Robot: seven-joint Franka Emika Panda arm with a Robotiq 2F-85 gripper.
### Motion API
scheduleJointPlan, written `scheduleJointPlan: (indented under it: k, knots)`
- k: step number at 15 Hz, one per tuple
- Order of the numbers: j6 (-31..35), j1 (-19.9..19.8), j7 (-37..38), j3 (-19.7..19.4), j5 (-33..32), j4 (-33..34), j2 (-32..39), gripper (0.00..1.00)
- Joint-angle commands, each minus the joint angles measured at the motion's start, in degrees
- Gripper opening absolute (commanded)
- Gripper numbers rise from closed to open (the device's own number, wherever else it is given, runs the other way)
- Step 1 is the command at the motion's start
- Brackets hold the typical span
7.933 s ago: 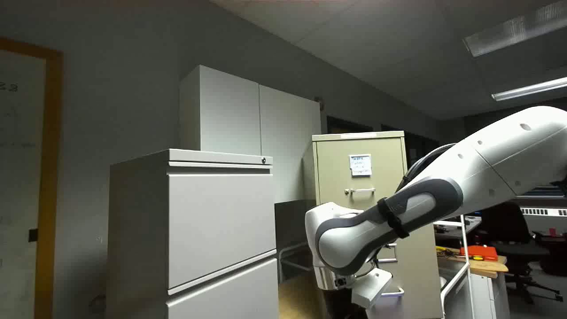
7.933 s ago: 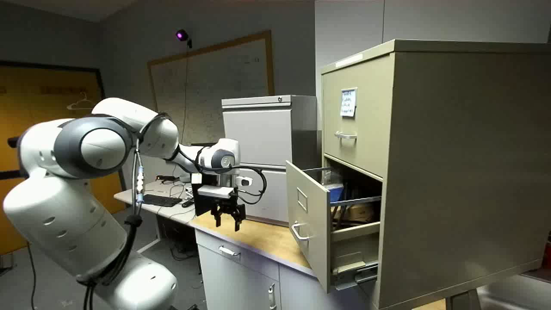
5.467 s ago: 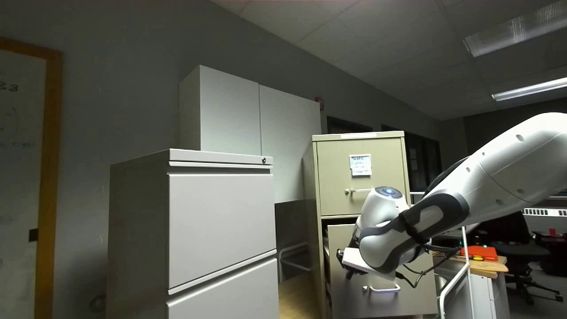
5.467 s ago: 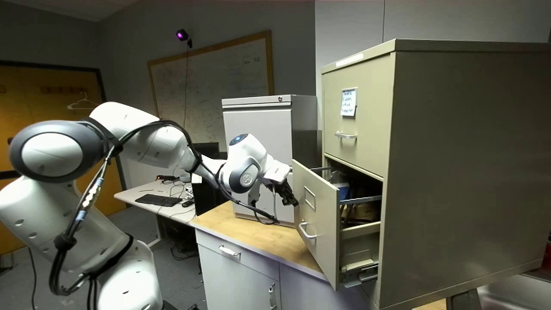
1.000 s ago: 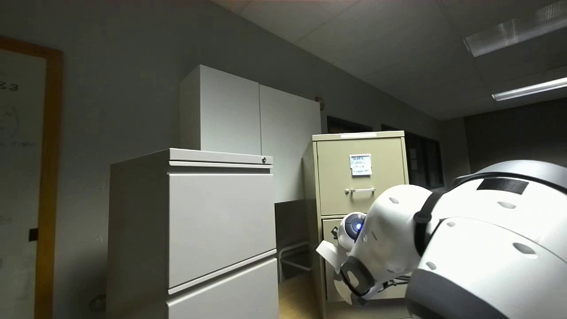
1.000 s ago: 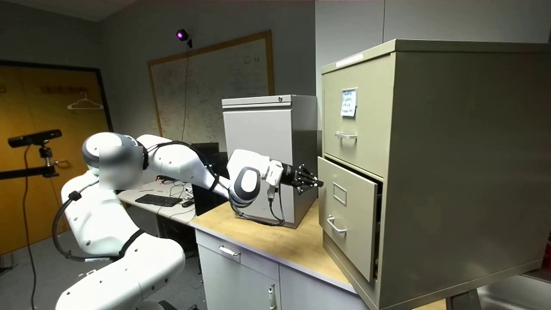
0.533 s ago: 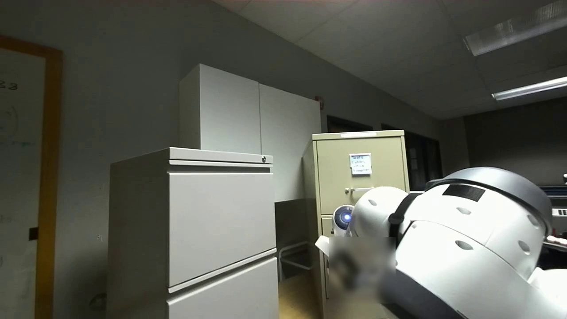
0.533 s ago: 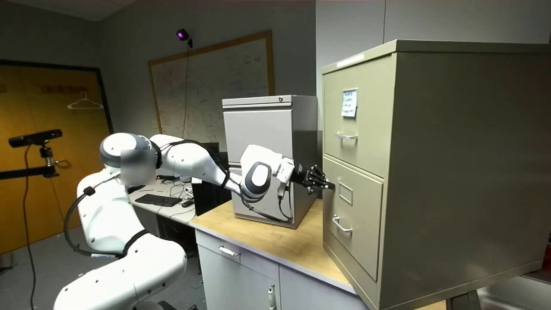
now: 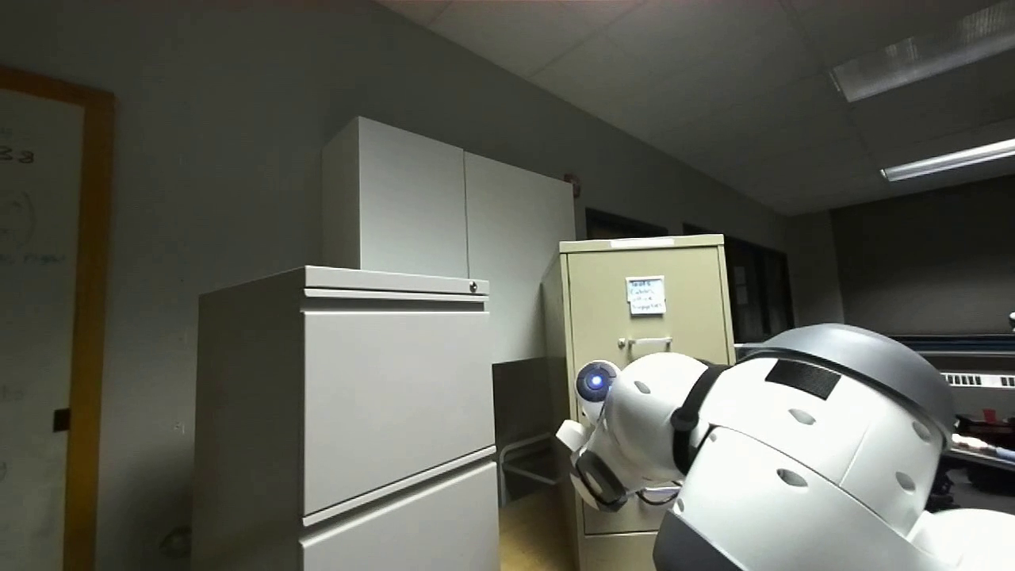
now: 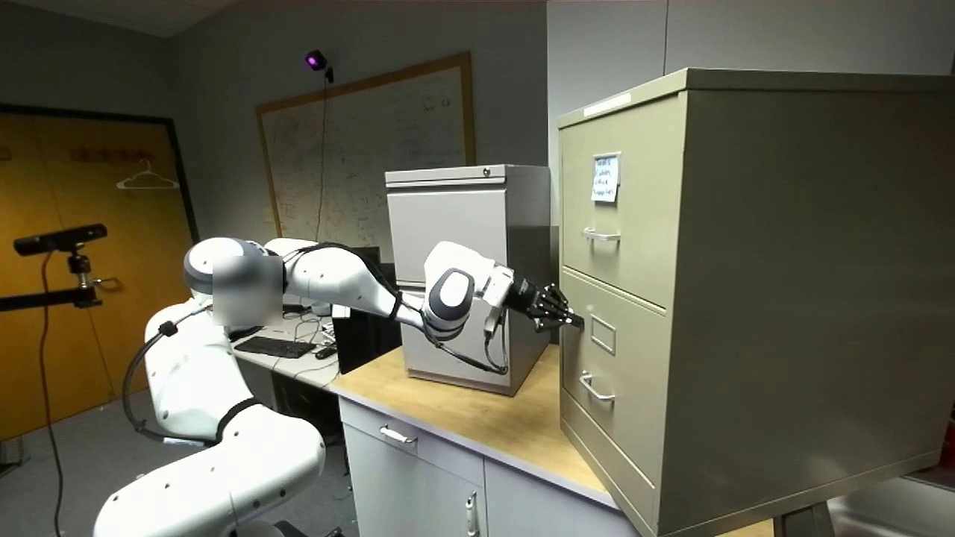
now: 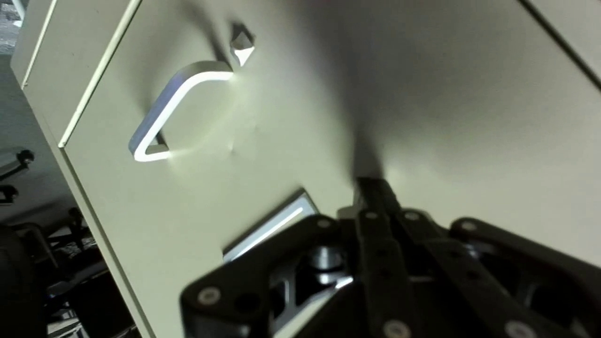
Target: Close the open drawer
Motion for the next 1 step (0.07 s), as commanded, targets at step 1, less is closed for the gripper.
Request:
scheduleJointPlan:
  k: [1]
  knots:
    - [-0.5, -4.9, -1.6, 3.6, -1.9, 4.9, 2.9, 0.0]
